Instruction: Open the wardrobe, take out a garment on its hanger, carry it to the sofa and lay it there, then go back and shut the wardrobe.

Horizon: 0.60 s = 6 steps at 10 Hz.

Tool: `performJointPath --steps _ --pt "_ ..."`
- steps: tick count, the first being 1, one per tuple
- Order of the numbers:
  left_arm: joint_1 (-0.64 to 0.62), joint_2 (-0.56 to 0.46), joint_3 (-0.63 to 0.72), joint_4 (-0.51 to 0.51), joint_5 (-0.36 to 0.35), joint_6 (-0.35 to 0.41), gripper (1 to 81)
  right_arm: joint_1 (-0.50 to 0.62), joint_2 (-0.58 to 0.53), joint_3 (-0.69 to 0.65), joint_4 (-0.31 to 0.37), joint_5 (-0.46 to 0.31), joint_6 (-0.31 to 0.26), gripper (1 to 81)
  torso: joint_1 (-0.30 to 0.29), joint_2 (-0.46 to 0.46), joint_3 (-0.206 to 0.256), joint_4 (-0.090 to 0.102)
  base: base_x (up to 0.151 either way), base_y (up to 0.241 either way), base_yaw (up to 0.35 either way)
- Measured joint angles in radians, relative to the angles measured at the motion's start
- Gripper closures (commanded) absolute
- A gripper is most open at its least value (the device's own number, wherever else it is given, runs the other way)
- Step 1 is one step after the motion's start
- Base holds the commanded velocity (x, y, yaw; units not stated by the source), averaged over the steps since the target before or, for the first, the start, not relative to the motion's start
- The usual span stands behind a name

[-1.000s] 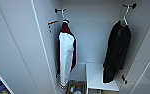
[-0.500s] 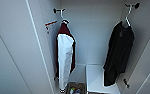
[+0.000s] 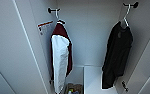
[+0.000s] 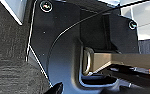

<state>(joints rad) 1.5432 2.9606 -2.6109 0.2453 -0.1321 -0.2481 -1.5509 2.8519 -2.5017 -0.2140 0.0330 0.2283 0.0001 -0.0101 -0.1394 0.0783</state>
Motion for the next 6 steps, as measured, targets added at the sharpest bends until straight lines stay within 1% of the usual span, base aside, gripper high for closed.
performJointPath --steps 6 --pt "-0.001 -0.002 0.001 0.000 0.001 0.000 1.0 -0.001 0.002 0.000 -0.001 0.000 0.000 1.0 -0.001 0.000 0.000 0.000 0.074 0.000 0.000"
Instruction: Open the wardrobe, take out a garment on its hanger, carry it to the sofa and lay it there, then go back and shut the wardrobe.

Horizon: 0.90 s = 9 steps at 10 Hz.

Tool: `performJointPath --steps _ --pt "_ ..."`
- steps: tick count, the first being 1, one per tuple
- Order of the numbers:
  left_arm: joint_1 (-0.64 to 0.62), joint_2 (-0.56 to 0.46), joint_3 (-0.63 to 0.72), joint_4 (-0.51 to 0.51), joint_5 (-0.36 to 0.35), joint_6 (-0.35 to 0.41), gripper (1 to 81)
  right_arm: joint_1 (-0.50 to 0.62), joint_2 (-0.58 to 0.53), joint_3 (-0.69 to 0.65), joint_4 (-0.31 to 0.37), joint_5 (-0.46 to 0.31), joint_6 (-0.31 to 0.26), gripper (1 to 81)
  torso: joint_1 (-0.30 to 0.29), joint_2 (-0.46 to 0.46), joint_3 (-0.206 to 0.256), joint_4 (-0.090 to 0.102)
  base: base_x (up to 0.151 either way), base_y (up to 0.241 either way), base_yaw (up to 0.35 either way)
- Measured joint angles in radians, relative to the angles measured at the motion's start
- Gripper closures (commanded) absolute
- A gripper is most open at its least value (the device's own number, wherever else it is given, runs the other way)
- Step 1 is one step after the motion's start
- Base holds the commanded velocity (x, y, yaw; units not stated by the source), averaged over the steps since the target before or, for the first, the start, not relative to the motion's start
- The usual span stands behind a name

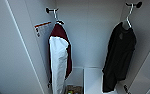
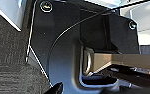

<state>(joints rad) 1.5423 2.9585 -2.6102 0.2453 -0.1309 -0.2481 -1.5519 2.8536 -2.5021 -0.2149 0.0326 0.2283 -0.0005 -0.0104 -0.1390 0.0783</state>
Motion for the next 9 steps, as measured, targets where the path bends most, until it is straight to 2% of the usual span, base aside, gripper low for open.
performJointPath --steps 9 --pt "0.002 0.000 0.000 0.000 0.000 0.000 1.0 0.001 0.004 0.000 0.001 0.001 0.000 1.0 0.000 0.000 0.000 0.000 0.076 0.000 0.000"
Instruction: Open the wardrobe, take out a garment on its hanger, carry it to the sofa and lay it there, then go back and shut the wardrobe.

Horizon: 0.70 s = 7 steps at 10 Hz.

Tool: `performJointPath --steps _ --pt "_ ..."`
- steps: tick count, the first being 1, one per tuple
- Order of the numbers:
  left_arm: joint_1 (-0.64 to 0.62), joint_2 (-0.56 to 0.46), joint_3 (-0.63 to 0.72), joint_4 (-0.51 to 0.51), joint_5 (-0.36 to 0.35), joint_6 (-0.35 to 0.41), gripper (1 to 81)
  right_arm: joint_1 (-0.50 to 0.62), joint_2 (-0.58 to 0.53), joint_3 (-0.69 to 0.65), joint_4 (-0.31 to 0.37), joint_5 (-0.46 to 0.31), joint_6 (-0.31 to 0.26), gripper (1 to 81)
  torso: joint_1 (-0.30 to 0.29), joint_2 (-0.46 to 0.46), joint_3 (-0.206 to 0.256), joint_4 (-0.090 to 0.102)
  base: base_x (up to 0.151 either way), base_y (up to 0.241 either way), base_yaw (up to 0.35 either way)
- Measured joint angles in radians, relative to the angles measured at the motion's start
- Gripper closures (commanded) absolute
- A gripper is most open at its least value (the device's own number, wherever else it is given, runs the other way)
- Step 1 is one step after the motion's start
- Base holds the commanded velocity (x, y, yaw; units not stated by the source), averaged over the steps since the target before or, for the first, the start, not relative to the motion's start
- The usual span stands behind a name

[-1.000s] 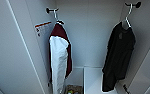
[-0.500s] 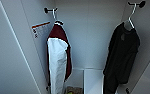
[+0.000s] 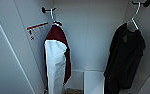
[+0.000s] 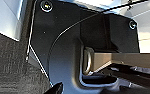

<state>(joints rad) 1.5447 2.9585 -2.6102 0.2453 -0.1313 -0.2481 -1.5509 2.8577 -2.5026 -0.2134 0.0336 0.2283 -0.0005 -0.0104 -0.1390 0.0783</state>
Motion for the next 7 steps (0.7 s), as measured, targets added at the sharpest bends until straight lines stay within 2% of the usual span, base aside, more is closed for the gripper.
performJointPath --steps 3,7 --pt "0.000 0.000 0.000 0.000 0.000 0.000 1.0 0.000 0.009 0.000 0.000 0.000 0.000 1.0 0.000 0.000 0.000 0.000 0.073 0.000 0.000" --pt "0.003 0.000 0.000 0.000 0.001 0.000 1.0 0.010 0.012 -0.016 0.001 0.000 0.000 1.0 0.001 0.000 0.000 0.000 0.000 0.000 0.000"
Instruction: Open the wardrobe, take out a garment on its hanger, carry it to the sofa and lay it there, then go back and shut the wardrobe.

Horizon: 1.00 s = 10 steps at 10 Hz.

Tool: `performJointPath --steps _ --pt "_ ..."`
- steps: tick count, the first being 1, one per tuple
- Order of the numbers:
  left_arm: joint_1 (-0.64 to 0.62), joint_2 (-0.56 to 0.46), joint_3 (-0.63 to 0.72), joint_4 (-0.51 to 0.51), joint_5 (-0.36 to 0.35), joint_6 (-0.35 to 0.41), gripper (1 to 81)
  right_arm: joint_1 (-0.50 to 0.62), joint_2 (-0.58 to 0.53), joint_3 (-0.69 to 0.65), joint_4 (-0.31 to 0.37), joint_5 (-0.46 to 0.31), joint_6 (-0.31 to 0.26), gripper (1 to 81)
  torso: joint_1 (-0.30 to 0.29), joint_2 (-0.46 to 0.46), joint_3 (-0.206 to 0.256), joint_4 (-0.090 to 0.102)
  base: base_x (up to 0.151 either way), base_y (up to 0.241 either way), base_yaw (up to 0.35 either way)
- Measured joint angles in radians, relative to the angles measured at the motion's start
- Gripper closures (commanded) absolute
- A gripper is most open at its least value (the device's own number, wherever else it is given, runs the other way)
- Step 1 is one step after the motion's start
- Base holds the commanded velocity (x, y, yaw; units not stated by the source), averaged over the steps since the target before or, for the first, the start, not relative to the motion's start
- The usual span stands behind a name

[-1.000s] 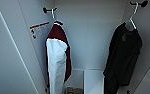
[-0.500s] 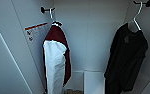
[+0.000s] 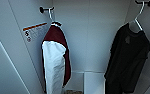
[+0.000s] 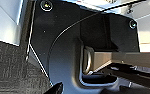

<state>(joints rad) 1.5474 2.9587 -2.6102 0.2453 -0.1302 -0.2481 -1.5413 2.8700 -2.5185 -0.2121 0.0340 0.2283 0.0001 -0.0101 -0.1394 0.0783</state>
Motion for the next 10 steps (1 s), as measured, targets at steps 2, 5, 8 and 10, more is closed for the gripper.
performJointPath --steps 2,5,8,10 --pt "0.001 0.000 0.000 0.000 -0.001 0.000 1.0 -0.010 0.009 -0.018 0.000 -0.002 0.000 1.0 0.000 0.000 0.005 0.000 0.000 0.000 0.000" --pt "-0.017 0.000 0.004 0.000 0.000 0.000 1.0 -0.009 0.021 -0.027 -0.001 0.000 0.000 1.0 -0.001 -0.001 0.059 0.000 0.000 0.000 0.000" --pt "-0.076 -0.005 0.026 0.000 0.020 -0.001 1.0 -0.015 0.034 -0.036 -0.001 -0.003 0.000 1.0 -0.001 -0.001 0.066 0.000 0.000 0.000 0.000" --pt "-0.144 -0.029 0.058 0.000 0.061 -0.001 1.0 -0.016 0.037 -0.036 -0.001 -0.003 0.000 1.0 -0.001 -0.001 0.066 -0.001 0.000 0.000 0.000"
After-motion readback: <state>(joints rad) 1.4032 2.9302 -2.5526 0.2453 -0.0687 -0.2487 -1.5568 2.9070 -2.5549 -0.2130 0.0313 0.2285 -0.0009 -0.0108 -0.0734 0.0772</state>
